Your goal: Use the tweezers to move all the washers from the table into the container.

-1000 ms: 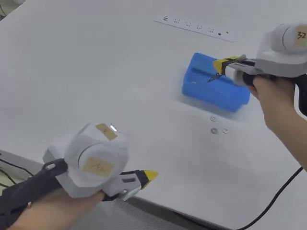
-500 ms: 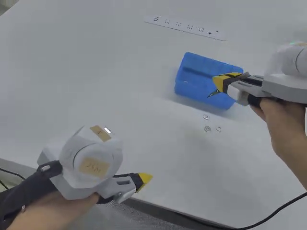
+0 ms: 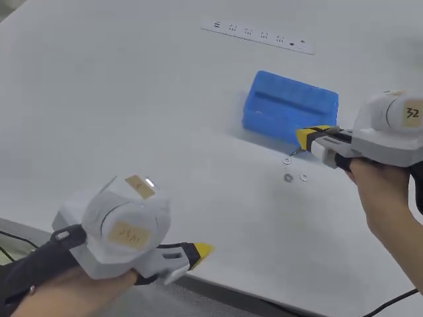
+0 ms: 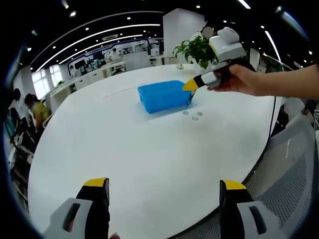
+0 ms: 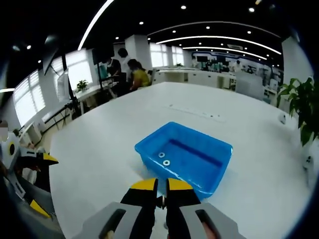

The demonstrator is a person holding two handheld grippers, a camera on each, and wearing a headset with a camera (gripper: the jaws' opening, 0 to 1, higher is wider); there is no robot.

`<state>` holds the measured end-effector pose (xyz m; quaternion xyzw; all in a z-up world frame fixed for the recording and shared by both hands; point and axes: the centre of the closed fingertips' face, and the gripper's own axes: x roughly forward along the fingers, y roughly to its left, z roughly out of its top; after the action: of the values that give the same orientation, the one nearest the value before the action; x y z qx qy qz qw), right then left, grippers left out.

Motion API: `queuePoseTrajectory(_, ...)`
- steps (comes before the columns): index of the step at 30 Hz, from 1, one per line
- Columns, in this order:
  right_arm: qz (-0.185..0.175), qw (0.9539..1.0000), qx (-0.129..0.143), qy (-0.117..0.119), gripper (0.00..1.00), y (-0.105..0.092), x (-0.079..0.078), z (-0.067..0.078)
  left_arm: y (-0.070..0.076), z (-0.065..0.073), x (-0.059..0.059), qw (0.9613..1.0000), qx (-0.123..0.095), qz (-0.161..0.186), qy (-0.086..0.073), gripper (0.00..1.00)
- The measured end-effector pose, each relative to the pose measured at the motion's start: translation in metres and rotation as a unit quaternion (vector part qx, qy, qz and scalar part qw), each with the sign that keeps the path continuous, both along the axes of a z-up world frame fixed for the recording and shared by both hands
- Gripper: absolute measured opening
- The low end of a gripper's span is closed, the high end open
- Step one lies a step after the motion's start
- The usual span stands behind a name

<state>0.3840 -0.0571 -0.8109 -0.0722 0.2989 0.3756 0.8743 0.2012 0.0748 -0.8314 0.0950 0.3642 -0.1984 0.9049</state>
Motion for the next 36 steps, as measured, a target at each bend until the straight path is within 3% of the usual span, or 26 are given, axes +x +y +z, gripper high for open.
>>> queuePoseTrajectory(10,0.005,0.9998,-0.021,0.002,0.03,0.0,0.001,-0.015,0.001,-0.002,0.0,1.0,0.004,0.004,0.004,0.99)
queuePoseTrajectory(15,0.005,0.9997,-0.023,0.001,0.03,-0.001,0.001,-0.015,0.001,-0.003,0.0,0.9999,0.008,0.003,0.006,0.99)
queuePoseTrajectory(21,0.02,0.9985,-0.05,-0.003,0.02,-0.002,-0.002,-0.019,0.002,-0.003,-0.001,0.9999,0.011,0.002,0.007,0.99)
queuePoseTrajectory(27,0.036,0.9965,-0.074,-0.011,0.02,-0.002,-0.007,-0.018,0.002,-0.004,-0.001,0.9999,0.012,0.002,0.008,0.99)
queuePoseTrajectory(36,0.037,0.9968,-0.071,0.003,0.01,-0.011,-0.014,-0.001,0.002,-0.004,-0.001,0.9999,0.012,0.001,0.007,0.99)
